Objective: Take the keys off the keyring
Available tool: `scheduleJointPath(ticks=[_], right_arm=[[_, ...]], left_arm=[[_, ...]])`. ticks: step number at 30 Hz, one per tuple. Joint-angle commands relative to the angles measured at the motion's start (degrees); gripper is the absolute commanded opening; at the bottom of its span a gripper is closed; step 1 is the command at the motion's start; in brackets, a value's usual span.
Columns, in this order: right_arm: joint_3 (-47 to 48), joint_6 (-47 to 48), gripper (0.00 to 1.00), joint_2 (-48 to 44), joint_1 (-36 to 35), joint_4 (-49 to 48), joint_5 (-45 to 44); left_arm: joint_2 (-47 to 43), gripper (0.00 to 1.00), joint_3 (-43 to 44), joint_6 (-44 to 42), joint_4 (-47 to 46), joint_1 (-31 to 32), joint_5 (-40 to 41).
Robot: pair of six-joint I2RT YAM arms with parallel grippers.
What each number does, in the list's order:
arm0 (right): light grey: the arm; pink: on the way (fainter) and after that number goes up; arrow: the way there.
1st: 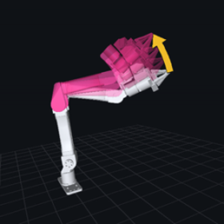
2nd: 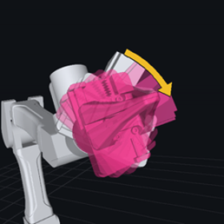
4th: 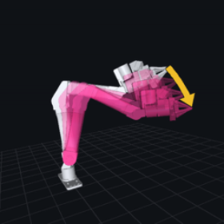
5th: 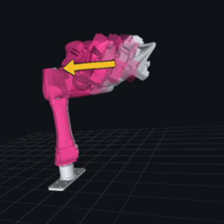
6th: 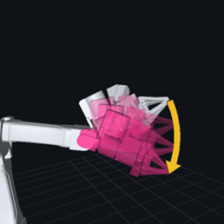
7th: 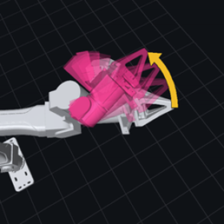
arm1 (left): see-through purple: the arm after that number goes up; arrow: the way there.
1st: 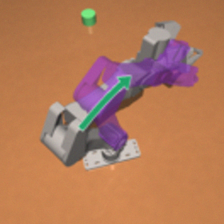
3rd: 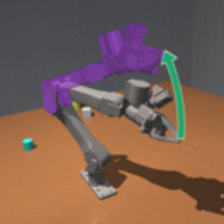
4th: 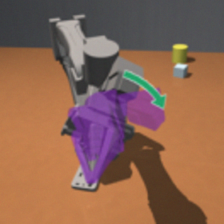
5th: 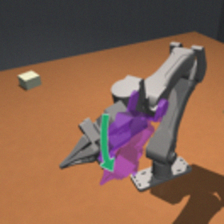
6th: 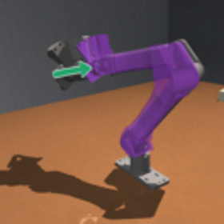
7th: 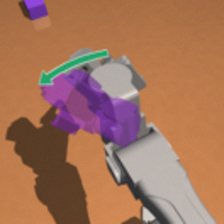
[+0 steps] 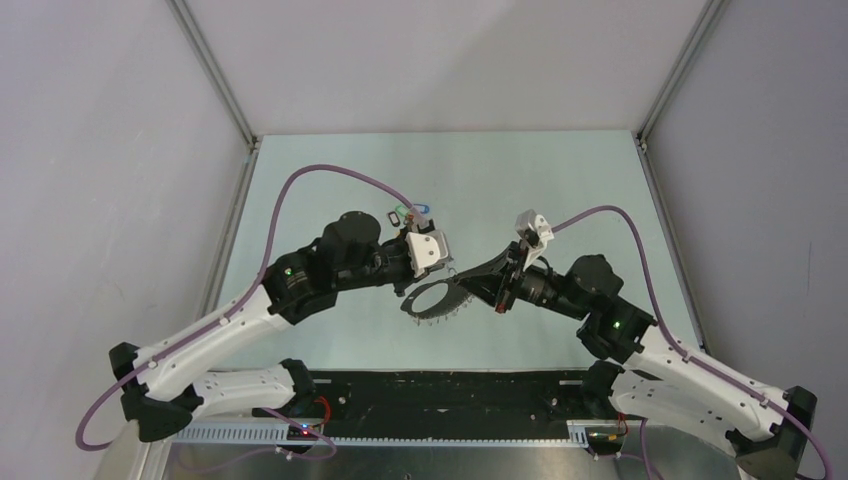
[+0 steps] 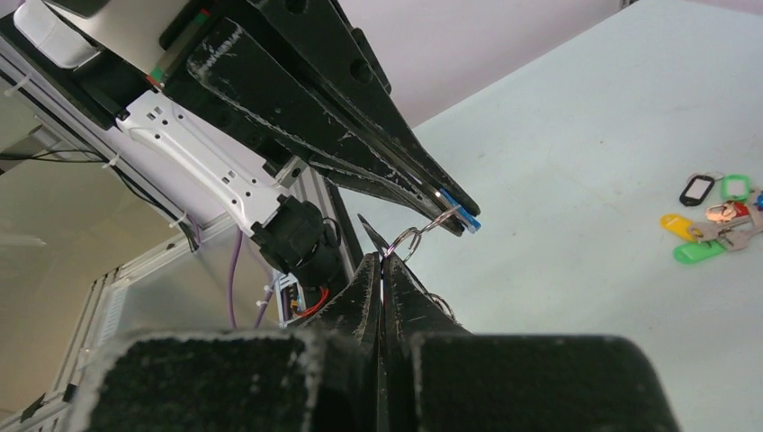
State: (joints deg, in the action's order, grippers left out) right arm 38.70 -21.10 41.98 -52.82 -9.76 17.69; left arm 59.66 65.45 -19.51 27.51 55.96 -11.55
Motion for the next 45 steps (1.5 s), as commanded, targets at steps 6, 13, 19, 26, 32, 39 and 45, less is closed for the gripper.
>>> scheduleJointPath(ticks=[6,13,19,26,32,39,45], right_arm=[[1.3,-6.37,0.0,4.06,-0.26,0.26,6.0],[2.08,-11.75,0.0,8.11,3.51,-1.62,7.25],[2.08,-19.54,0.0,10.33,7.14,-2.38,7.32],[2.13,-16.27,0.29,6.91,7.96,1.76,6.91],[2.08,-6.39,0.41,-1.73,8.2,11.56,0.58],[-0.06,4.99,0.43,-8.8,7.5,13.15,-0.34],[-3.63,20.51,0.41,-10.92,3.84,4.74,3.47]], left_arm=[[-2.41,0.0,0.0,-1.01,-3.74,-1.01,0.65],[-3.08,0.0,-0.99,-3.29,-3.71,-0.82,-5.59],[-3.91,0.0,-1.81,-5.11,-3.83,-0.36,-6.22],[-3.62,0.0,-1.82,-5.06,-3.79,0.02,-2.25],[-2.94,0.0,-1.32,-4.81,-3.71,0.02,-0.28],[-3.02,0.0,-0.97,-4.93,-3.72,0.03,0.6],[-3.5,0.0,-1.16,-5.23,-3.69,0.02,-0.9]])
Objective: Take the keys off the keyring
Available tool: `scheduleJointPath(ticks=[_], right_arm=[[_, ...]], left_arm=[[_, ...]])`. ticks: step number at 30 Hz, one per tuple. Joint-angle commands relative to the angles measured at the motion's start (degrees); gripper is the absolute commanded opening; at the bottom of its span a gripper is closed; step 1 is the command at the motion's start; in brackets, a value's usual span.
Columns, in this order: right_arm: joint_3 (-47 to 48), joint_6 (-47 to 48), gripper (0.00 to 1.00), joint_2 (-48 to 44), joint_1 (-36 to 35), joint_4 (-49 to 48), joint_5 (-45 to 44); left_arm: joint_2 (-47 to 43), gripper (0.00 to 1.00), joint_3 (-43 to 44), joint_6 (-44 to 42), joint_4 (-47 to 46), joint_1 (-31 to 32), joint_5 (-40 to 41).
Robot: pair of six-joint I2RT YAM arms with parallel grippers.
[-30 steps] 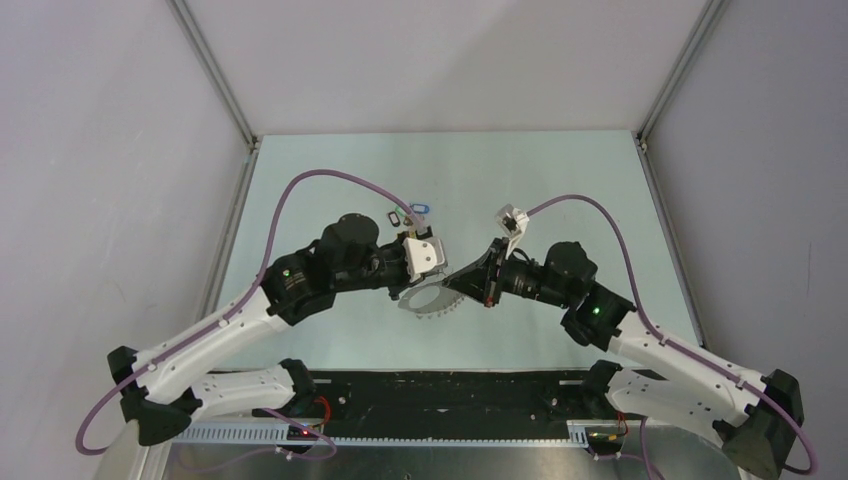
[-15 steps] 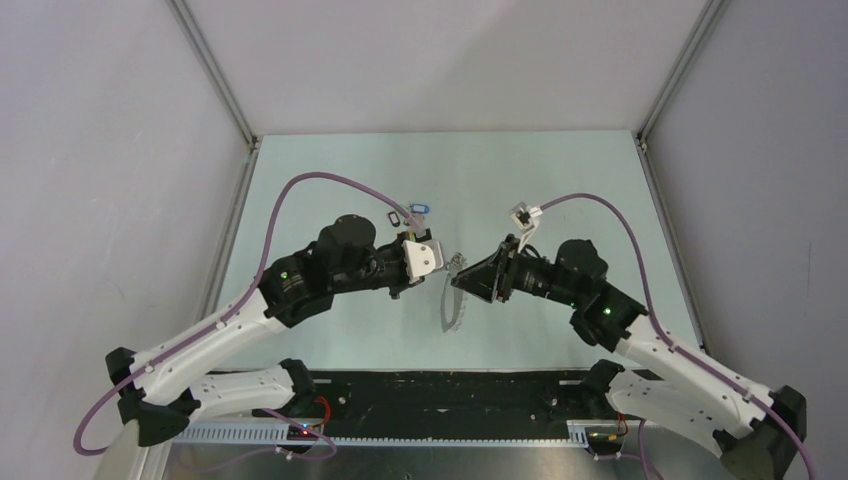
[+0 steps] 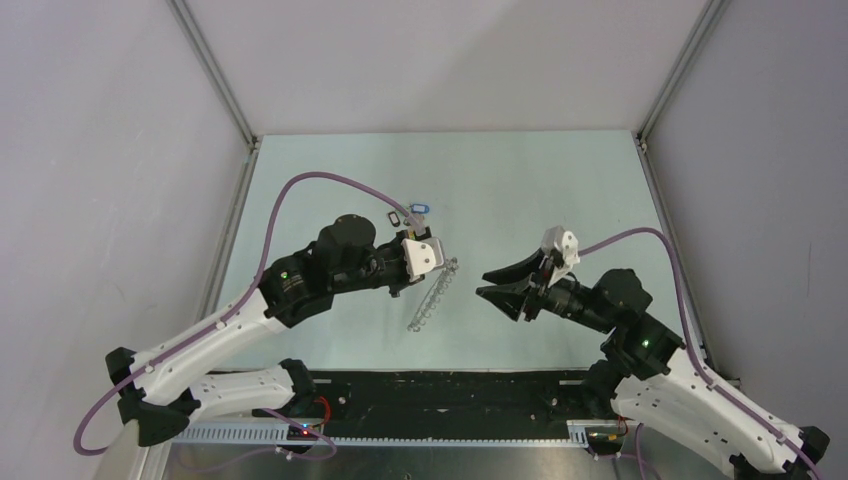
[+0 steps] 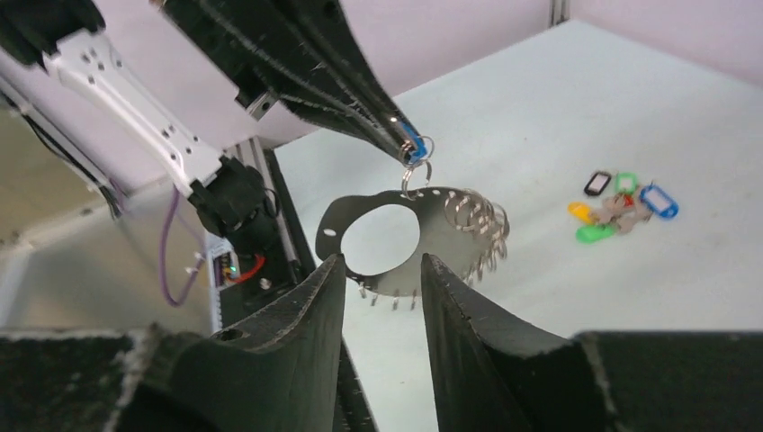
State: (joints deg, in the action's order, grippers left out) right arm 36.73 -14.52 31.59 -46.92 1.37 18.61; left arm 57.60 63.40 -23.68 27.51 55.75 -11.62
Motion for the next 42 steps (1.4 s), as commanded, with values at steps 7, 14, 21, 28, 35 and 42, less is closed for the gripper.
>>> scheduleJointPath(ticks=[7,14,21,28,35,42], right_arm=[[-2.8,30.25,0.38,2.78,-5.44,-10.03,6.69],[-2.8,35.61,0.31,7.14,-7.23,-13.74,5.54],[-2.74,36.82,0.28,10.22,-7.38,-17.28,4.92],[-2.05,36.63,0.3,12.63,-7.39,-18.26,3.09],[-1.59,35.53,0.32,12.29,-7.3,-18.05,2.12],[-0.63,35.46,0.29,14.45,-7.31,-17.91,2.13]], left_arm=[[-1.97,0.0,0.48,-0.97,-3.7,0.24,-2.69],[-1.97,0.0,0.58,-0.8,-3.73,0.24,-3.63],[-2.26,0.0,0.61,-0.75,-3.75,0.26,-4.23],[-2.23,0.0,0.66,-0.58,-3.72,0.24,-4.62],[-2.32,0.0,0.62,-0.59,-3.74,0.2,-4.77],[-2.48,0.0,0.59,-0.57,-3.7,0.24,-5.21]])
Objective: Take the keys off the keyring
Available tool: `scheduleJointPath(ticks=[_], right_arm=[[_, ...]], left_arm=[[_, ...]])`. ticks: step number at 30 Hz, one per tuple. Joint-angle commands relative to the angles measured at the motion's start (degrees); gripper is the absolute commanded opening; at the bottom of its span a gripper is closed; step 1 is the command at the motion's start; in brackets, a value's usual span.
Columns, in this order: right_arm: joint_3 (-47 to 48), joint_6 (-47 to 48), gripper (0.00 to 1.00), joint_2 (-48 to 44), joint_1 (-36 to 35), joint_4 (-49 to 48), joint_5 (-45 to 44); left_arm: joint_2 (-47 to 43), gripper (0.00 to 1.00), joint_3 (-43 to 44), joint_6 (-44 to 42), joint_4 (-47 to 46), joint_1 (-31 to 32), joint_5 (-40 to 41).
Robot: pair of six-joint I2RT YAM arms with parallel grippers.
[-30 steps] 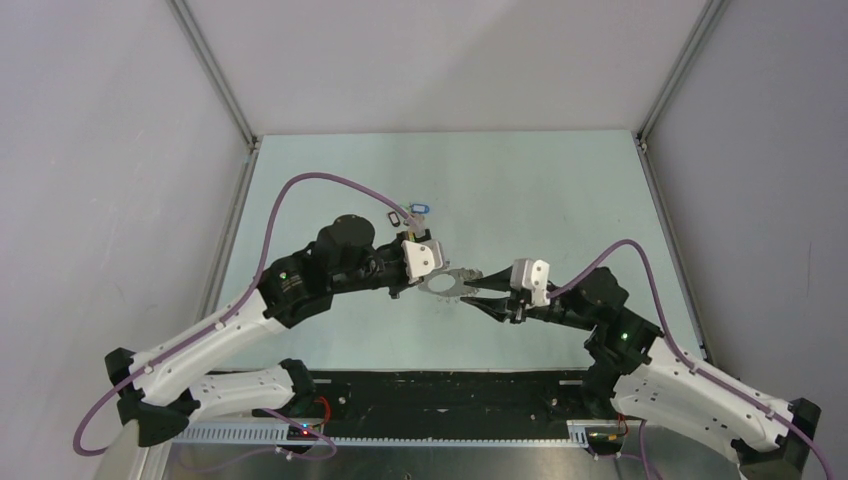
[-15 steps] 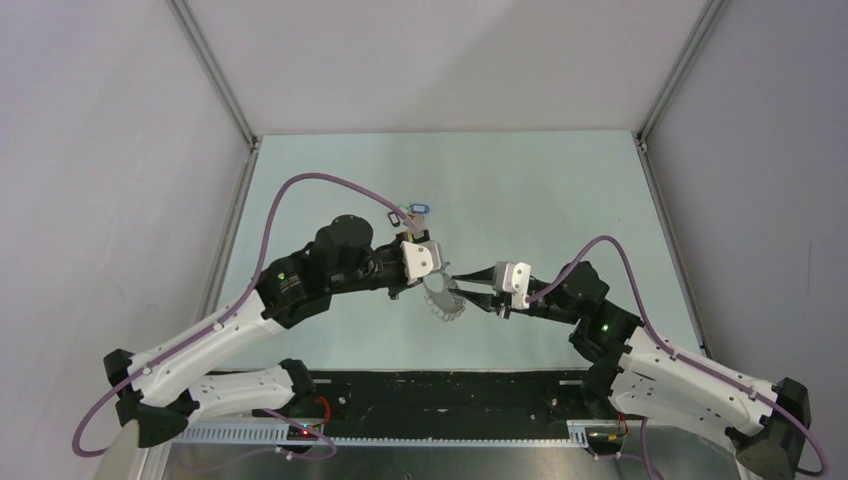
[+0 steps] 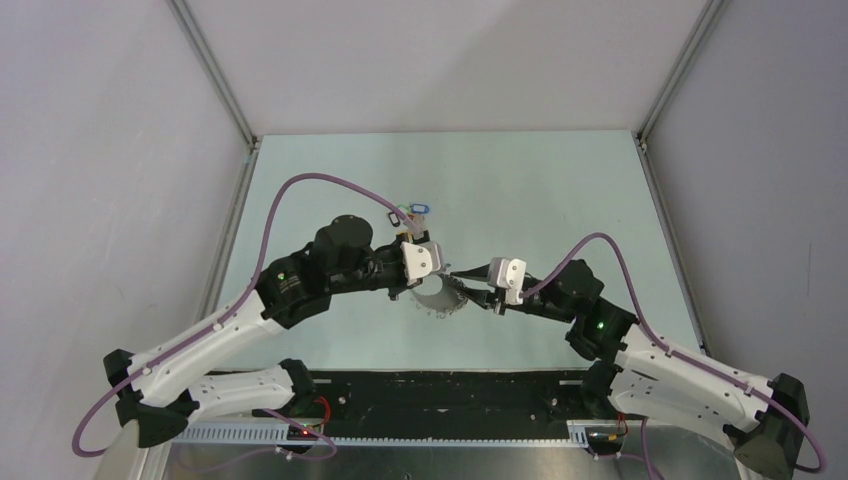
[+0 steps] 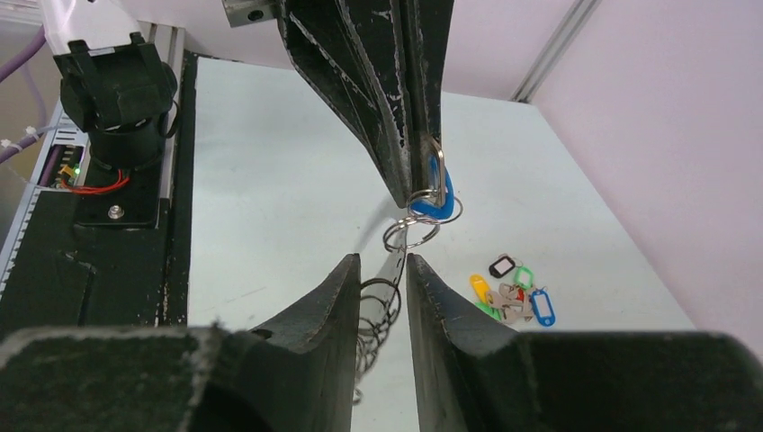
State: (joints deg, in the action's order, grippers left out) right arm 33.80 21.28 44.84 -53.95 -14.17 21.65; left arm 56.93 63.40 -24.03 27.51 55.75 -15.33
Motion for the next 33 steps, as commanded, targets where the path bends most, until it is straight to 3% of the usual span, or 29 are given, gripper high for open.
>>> scheduleJointPath(ticks=[1,15,27,33], right_arm=[[2.4,-0.42,0.29,1.38,-0.23,-2.6,-0.95],[3.46,-0.55,0.22,3.2,-0.16,-4.44,-0.18],[3.44,-2.21,0.0,2.72,-0.19,-5.24,1.19],[3.62,-7.69,0.0,1.78,-0.1,-5.16,1.05]], left_arm=[[-1.77,0.0,0.59,-0.2,-3.69,0.24,-1.6],[-1.74,0.0,0.49,-0.22,-3.71,0.24,-2.23],[-1.56,0.0,0.52,-0.23,-3.71,0.24,-2.14],[-1.35,0.0,0.37,-0.38,-3.74,0.24,-2.0]])
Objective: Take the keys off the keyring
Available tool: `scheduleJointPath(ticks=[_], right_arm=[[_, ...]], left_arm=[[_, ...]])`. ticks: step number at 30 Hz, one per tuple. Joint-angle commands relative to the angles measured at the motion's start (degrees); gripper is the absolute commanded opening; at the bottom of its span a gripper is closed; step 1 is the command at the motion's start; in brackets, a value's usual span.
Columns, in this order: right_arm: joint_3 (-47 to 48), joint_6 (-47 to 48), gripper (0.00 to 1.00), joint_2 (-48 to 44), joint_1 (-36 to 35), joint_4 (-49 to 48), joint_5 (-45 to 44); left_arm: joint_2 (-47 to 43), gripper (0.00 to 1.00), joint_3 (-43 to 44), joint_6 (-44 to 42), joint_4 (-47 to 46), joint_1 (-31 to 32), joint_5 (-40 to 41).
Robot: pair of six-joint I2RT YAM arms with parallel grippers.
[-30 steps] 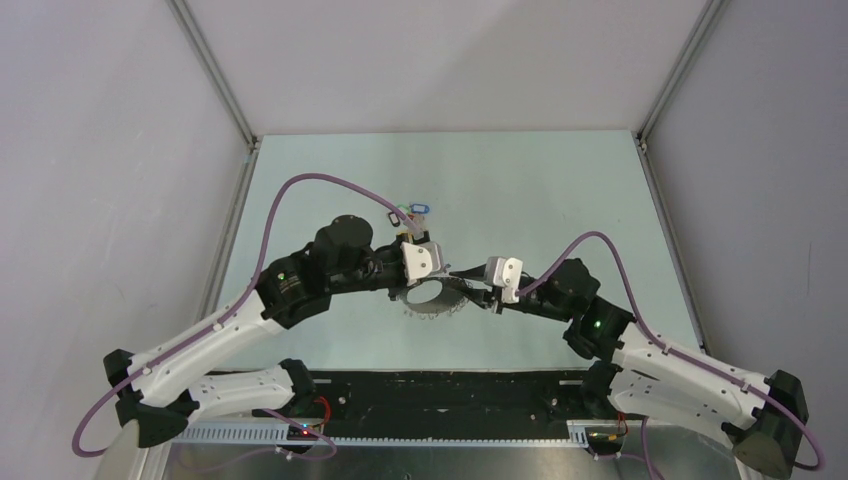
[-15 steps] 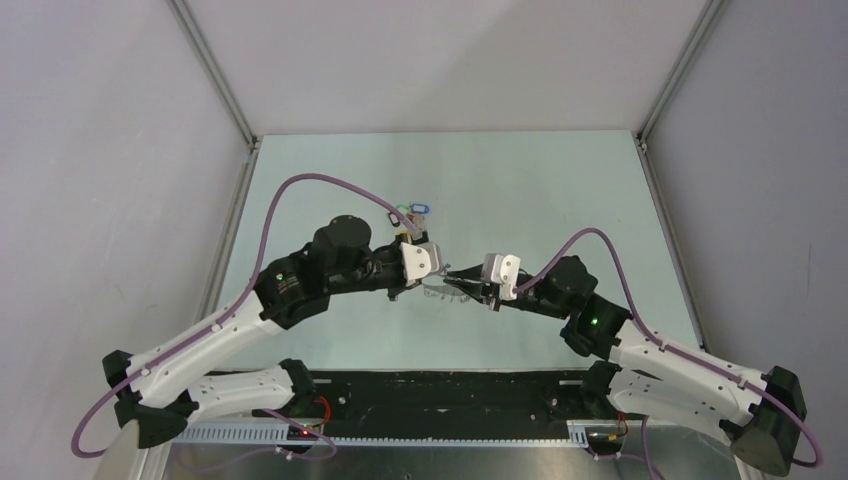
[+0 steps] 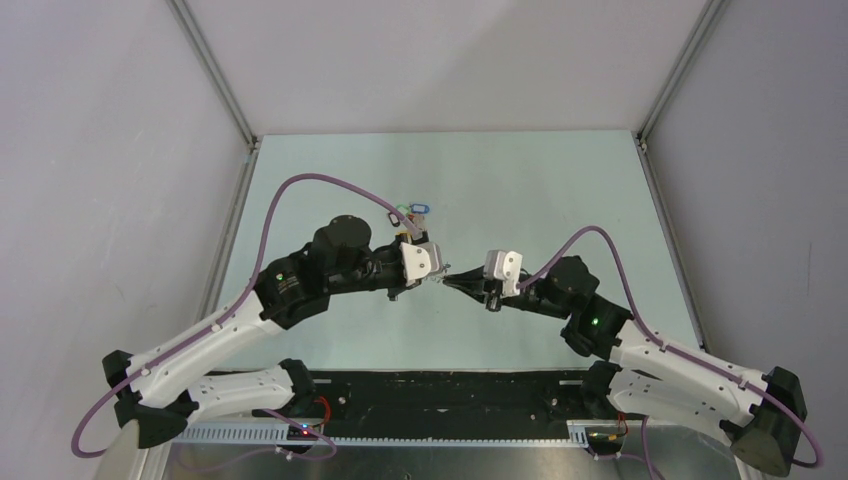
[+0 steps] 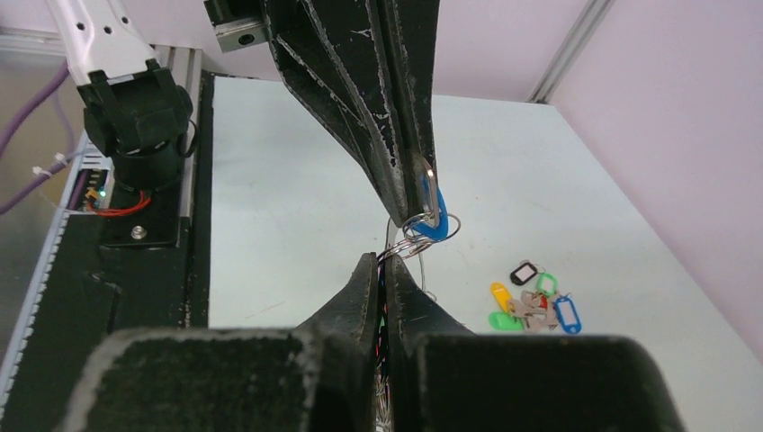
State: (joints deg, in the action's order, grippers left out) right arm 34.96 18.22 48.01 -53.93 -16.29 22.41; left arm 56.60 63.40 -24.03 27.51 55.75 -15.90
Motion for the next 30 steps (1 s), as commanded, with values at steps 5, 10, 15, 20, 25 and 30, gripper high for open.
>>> scheduleJointPath(ticks=[5,10,15,20,25,30], right_arm=[[9.09,-14.72,0.0,0.63,1.84,5.66,-0.44],[13.5,-28.68,0.0,3.15,5.56,12.02,2.6],[15.12,-40.72,0.0,5.37,7.65,15.04,4.63],[14.91,-53.8,0.0,7.36,8.13,18.69,3.23],[12.76,-60.44,0.0,6.5,8.52,18.38,0.26],[11.32,-62.44,0.0,4.82,9.9,18.93,-0.38]], left_arm=[[-0.88,0.0,0.37,-0.52,-3.69,0.24,-1.47],[-1.1,0.0,0.26,-0.89,-3.7,0.28,-1.73],[-1.52,0.0,0.15,-1.16,-3.69,0.24,-1.47],[-1.9,0.0,0.02,-1.28,-3.74,0.24,-1.41],[-2.58,0.0,-0.1,-1.49,-3.75,0.24,-1.14],[-3.03,0.0,-0.28,-1.63,-3.78,0.2,-1.0]])
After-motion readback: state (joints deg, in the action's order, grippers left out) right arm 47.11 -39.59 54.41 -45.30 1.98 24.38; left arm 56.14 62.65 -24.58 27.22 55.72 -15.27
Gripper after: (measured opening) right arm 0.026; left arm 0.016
